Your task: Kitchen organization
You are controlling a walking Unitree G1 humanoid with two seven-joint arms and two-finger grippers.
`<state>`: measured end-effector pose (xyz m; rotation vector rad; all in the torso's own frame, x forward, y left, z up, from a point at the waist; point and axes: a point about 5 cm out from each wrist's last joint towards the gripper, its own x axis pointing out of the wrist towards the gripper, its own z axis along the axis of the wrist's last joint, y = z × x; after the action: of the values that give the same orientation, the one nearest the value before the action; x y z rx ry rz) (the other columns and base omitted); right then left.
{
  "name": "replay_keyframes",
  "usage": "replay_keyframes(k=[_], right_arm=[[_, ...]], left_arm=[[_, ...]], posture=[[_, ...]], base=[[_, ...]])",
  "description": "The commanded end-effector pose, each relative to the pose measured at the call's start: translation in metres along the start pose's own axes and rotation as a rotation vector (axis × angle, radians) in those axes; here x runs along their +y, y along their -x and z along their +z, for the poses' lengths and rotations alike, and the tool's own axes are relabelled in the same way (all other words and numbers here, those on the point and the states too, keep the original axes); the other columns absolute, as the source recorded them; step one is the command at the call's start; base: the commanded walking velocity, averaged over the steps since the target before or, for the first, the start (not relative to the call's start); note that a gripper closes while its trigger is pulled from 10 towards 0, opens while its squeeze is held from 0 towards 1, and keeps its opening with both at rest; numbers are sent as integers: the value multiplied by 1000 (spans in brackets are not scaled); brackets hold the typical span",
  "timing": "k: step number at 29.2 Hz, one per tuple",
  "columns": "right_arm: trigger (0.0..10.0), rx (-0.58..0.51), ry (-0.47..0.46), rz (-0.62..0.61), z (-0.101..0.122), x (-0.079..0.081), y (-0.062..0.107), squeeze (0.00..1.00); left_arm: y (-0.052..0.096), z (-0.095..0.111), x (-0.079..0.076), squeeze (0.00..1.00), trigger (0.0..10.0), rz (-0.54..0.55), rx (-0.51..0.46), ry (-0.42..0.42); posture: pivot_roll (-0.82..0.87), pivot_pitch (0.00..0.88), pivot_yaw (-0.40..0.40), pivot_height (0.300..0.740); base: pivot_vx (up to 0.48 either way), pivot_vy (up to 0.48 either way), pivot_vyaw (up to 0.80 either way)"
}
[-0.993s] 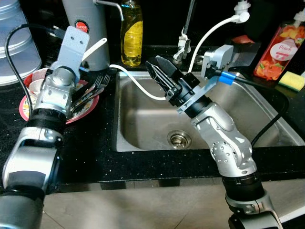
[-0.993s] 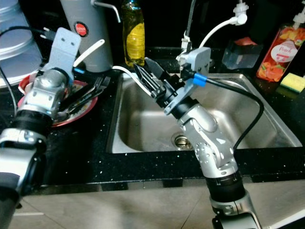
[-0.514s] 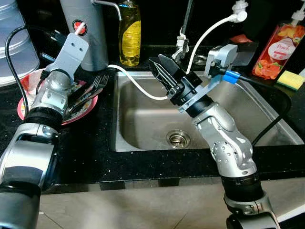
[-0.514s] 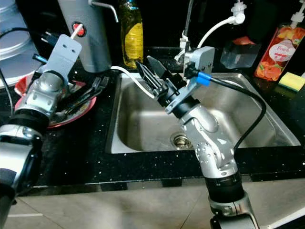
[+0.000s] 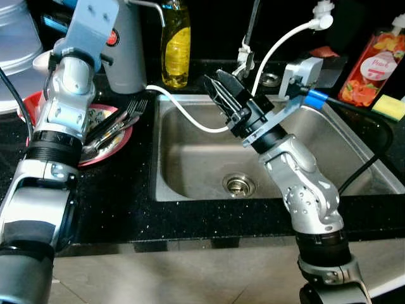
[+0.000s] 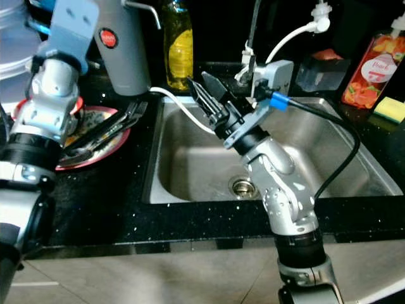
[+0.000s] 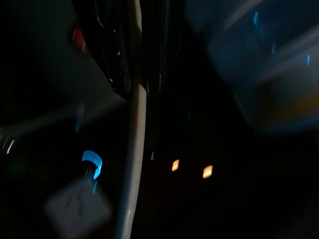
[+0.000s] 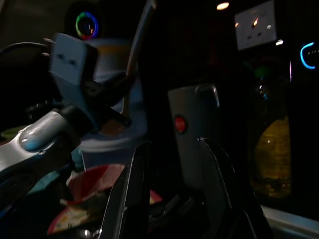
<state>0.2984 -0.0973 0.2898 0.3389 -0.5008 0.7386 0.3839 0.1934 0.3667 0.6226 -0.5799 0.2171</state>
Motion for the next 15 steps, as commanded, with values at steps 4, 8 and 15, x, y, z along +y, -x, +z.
replay_keyframes(k=[4, 8, 15], right_arm=[[10000, -47, -49, -31, 10, -5, -1, 0], [10000, -175, -156, 14, 33, -4, 0, 0], [10000, -179, -100, -16, 38, -8, 0, 0]], left_arm=[[7, 41, -20, 0, 10000, -207, -184, 154], [43, 69, -60, 0, 10000, -606, -183, 499], [81, 58, -98, 0, 10000, -845, -99, 524]], posture=[[241, 0, -28, 740], [233, 0, -24, 740], [206, 0, -20, 740]], base=[[0, 0, 0], [0, 0, 0], [0, 0, 0]])
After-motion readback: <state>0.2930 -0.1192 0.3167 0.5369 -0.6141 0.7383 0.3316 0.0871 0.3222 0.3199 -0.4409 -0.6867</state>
